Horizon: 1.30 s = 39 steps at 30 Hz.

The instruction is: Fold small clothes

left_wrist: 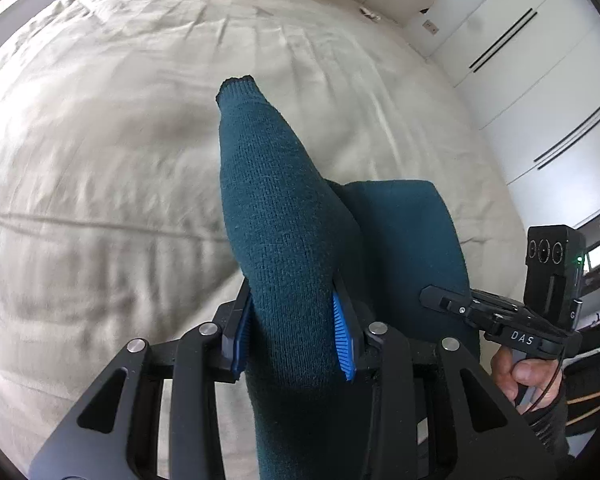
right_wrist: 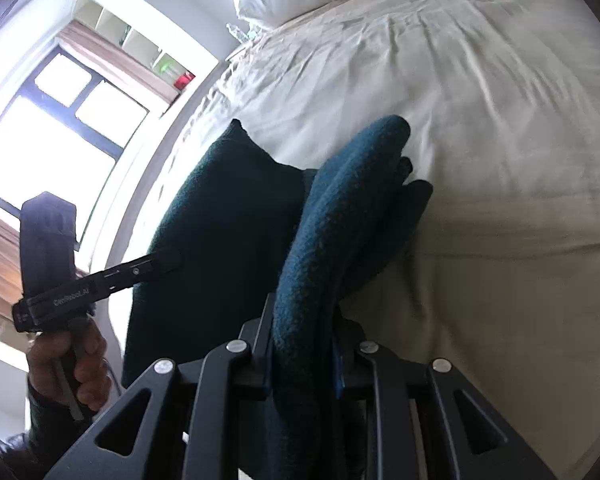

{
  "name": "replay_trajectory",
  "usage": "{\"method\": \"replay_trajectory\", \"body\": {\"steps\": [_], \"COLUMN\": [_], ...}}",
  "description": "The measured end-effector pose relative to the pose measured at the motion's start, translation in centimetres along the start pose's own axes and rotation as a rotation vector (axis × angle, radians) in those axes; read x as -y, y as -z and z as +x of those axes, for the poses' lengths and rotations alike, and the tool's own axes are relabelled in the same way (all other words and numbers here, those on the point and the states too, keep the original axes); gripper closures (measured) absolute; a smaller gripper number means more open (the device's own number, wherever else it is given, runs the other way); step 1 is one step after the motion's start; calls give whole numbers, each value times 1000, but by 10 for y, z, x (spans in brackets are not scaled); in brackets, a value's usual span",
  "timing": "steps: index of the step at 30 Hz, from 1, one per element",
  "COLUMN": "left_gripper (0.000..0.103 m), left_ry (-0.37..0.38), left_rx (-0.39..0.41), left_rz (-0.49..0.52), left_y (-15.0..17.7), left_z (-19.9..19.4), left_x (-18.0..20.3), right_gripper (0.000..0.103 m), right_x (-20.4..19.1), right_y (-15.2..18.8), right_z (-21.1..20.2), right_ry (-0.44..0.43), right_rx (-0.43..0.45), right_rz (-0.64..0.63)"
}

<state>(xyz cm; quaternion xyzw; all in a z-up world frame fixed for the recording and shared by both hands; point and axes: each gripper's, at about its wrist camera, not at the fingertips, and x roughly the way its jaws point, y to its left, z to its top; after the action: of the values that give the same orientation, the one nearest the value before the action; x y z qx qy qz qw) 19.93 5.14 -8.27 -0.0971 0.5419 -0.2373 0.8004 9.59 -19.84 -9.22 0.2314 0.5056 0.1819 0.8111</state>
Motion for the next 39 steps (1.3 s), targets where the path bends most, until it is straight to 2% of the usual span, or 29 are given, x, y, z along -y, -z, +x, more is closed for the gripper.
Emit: {"method": "replay_trajectory", "body": {"steps": [3, 5, 6, 8, 10, 12, 14, 17, 19, 20, 21, 22, 23, 24, 26, 28, 31, 35, 37, 39], "left_gripper": [68, 64, 59, 56, 54, 54, 54, 53, 36, 32, 22, 10, 4, 0, 0, 0, 0, 0, 0, 0], "left_ry": [-27, -13, -10, -5, -9, -43, -126, -277, -365, -389, -408, -435, -466, -514, -561, -610, -610, -557, -543, -532], "left_rx": [-12, -18, -15, -1, 17, 41, 103, 258, 369, 418, 480, 547, 599, 678, 765, 826, 830, 814, 758, 660], "left_rz": [-12, -45, -53, -65, -58, -37, 10, 101, 154, 179, 213, 253, 281, 319, 364, 384, 348, 259, 204, 176], "left_y": [8, 13, 14, 19, 21, 24, 31, 47, 66, 74, 84, 96, 104, 117, 129, 138, 146, 158, 162, 157], "left_z": [20, 29, 33, 35, 35, 28, 14, -23, -51, -63, -77, -92, -103, -118, -135, -149, -169, -187, -189, -179], "left_x": [-17, -31, -37, -45, -47, -42, -32, -7, 13, 23, 34, 47, 57, 71, 90, 105, 115, 115, 108, 101], "right_gripper": [79, 76, 74, 52, 45, 44, 41, 40, 38, 35, 33, 27, 19, 16, 3, 0, 0, 0, 0, 0], "right_x": [10, 21, 29, 39, 46, 48, 47, 39, 25, 19, 10, -2, -12, -29, -53, -80, -113, -137, -145, -148], "right_y": [10, 15, 18, 23, 25, 29, 31, 40, 50, 53, 56, 61, 65, 72, 83, 96, 106, 118, 123, 126], "right_z": [14, 16, 18, 17, 14, 7, -2, -25, -48, -56, -65, -76, -86, -98, -114, -132, -145, -164, -169, -170], "right_ry": [15, 16, 21, 29, 41, 41, 63, 135, 225, 258, 296, 340, 380, 424, 454, 455, 480, 515, 474, 464], "right_rx": [-16, -12, -18, -12, 7, 23, 43, 94, 158, 178, 208, 247, 280, 331, 409, 509, 592, 668, 664, 649], "right_rz": [19, 43, 70, 99, 122, 139, 141, 125, 95, 82, 61, 32, 1, -47, -108, -172, -244, -279, -277, -269]}}
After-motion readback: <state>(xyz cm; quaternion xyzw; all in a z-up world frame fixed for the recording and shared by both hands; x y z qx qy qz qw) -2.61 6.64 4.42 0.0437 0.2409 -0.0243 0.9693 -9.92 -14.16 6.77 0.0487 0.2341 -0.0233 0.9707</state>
